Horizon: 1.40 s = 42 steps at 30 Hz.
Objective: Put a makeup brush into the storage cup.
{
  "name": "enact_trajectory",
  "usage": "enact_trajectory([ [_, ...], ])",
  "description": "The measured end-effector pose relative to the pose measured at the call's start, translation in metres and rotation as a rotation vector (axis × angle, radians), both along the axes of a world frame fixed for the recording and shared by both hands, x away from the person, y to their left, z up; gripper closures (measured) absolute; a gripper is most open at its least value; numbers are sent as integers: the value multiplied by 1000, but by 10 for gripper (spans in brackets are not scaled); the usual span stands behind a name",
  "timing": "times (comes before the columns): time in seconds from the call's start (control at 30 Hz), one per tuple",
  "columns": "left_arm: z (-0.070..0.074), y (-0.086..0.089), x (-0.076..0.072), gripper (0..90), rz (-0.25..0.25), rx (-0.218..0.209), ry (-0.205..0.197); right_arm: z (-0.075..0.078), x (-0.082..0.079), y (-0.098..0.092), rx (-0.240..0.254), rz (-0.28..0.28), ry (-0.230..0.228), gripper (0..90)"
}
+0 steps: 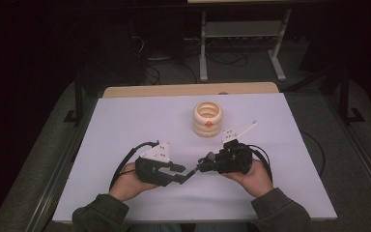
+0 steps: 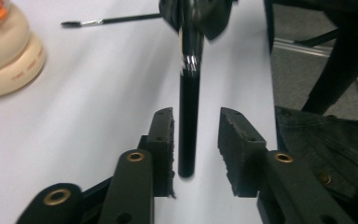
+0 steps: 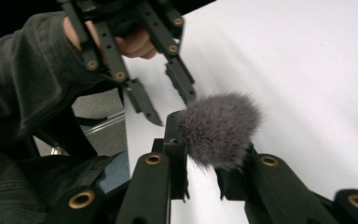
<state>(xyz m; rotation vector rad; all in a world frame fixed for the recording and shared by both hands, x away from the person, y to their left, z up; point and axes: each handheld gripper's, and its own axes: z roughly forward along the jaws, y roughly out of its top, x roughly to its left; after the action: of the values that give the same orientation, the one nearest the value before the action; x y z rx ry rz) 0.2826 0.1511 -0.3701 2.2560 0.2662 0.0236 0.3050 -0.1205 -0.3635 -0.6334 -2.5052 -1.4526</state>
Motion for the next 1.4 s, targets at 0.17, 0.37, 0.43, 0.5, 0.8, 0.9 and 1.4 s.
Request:
enact_trajectory([
  [0.17, -2, 7, -5, 619, 31, 0, -25, 4, 6, -7, -4, -14, -3, 754],
  [0.37, -4, 16, -9, 588, 50, -7, -45, 10, 14, -13, -26, -32, 2, 754],
  [0.43, -6, 20, -10, 584, 57, -11, -51, 12, 17, -14, -43, -33, -1, 754],
  [0.5, -8, 24, -11, 583, 62, -20, -45, 15, 20, -15, -59, -35, -1, 754],
  [0.8, -10, 33, -10, 548, 97, -29, -52, 28, 34, -20, -57, -63, -4, 754],
  [0.9, -11, 35, -9, 526, 107, -25, -49, 33, 38, -22, -52, -70, -8, 754],
  [1.4, -11, 40, -6, 481, 125, -35, -32, 58, 68, -25, -80, -119, -17, 754],
])
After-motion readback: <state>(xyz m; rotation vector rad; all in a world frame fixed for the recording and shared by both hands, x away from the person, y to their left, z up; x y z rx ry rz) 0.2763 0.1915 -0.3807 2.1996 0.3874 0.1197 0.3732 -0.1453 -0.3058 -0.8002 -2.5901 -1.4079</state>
